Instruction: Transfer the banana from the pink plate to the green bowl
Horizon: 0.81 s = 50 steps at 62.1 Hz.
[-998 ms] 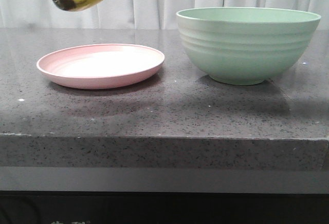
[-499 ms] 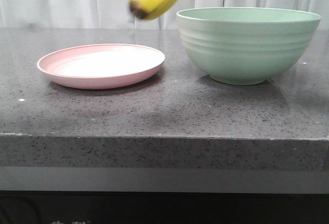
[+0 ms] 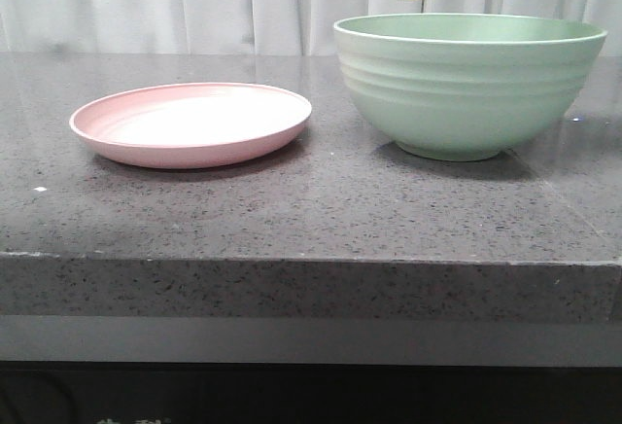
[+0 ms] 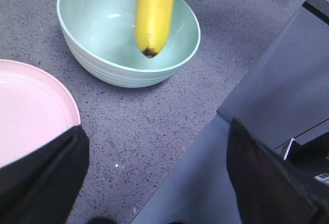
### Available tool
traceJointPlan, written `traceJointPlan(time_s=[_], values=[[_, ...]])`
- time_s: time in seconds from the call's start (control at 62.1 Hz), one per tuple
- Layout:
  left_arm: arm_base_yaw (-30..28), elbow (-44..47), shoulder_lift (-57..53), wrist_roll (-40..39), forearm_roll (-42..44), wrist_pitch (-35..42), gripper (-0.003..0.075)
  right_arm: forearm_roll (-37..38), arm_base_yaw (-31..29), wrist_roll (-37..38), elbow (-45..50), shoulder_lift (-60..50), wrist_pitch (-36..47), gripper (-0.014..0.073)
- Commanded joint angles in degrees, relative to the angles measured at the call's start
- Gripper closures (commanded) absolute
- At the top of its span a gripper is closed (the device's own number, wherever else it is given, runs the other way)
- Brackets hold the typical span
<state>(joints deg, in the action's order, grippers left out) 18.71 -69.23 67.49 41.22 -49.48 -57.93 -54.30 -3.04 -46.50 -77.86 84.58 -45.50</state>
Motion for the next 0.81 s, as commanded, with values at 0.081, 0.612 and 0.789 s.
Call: traceJointPlan(time_s=[0.081,0.612,0.789], values=[[-0.15,-1.86,-1.25,-0.47,-3.03,1.66,0.0172,-2.93,-0.38,0.22,-2.83,2.48,4.49,0.0449],[-0.15,-1.86,-0.9,-0.47,-3.03,1.66,0.0172,-2.13,-0.38,0.22,-3.71,6.97,4.46,0.0022],[-0.15,-1.86,-0.9,-0.47,-2.04,1.66,0.0172,3.92,-0.38,1.43,-5.23,3.71,2.1,0.0022]])
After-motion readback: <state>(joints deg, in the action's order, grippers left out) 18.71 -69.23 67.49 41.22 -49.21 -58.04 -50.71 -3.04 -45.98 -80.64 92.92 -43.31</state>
